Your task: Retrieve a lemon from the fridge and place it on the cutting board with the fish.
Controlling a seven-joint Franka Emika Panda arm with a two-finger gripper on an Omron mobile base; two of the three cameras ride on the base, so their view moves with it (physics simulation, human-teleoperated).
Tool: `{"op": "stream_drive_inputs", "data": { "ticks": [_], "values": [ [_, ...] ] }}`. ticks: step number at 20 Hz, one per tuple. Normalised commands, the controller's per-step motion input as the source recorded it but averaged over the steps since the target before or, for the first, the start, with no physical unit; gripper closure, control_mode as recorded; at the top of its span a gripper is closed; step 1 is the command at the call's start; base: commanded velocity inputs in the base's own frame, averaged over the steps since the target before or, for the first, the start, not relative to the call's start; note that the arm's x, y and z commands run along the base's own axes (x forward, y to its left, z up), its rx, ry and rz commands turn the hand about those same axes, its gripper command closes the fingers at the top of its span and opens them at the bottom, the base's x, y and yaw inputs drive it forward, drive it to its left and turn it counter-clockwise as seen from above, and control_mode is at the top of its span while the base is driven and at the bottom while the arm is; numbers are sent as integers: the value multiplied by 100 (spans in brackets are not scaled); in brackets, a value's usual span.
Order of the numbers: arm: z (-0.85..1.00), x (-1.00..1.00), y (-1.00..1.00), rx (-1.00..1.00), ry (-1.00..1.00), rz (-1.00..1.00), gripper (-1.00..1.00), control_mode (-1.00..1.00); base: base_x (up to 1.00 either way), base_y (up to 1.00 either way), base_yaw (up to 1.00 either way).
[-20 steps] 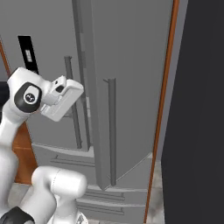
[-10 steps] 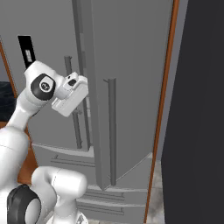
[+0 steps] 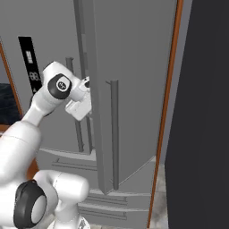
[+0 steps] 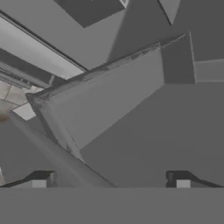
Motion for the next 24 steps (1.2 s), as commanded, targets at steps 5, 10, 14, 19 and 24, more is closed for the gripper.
{"op": "stream_drive_inputs", "data": {
  "ticks": [5,10,14,19,24],
  "values": [
    [21,-64,-61,0,13,-3,-100,-100,0,0,0],
    [37,-86,-80,0,23,-7,-100,-100,0,0,0],
    [16,-51,-94,0,28,-3,-100,-100,0,0,0],
    [0,-33,-11,-3,13,-1,-100,-100,0,0,0],
    [12,-4,85,-13,14,0,-100,-100,0,0,0]
  ]
}}
